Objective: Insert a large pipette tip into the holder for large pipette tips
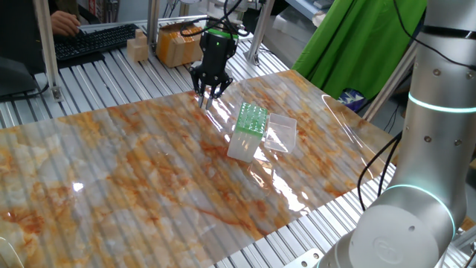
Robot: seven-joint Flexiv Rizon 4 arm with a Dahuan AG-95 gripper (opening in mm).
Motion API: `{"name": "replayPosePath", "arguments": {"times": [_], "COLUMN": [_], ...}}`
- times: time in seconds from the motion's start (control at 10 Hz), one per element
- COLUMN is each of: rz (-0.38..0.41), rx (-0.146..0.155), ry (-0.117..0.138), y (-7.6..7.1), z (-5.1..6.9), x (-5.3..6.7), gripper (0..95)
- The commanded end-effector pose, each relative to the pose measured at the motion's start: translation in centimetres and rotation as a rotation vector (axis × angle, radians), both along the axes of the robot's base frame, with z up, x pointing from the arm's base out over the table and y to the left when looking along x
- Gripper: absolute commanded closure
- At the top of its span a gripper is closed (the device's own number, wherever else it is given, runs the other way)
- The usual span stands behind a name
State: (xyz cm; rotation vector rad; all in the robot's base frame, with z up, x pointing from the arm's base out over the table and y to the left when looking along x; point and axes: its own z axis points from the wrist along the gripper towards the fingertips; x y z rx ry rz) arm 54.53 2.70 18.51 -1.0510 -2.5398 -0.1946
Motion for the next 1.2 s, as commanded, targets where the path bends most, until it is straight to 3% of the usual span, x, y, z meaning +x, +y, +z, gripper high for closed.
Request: {"name": "replayPosePath", "arguments": {"times": [0.1, 0.8, 1.2], "rz": [-0.001, -0.002, -0.026], "rx": [0.008, 0.027, 0.037], "ry": [0.002, -0.001, 0.038], "y": [0.01, 0.01, 0.01], "z": [-0.03, -0.03, -0.03], "x": [0.08, 0.08, 0.08], "gripper": [95.0, 95.0, 95.0]}}
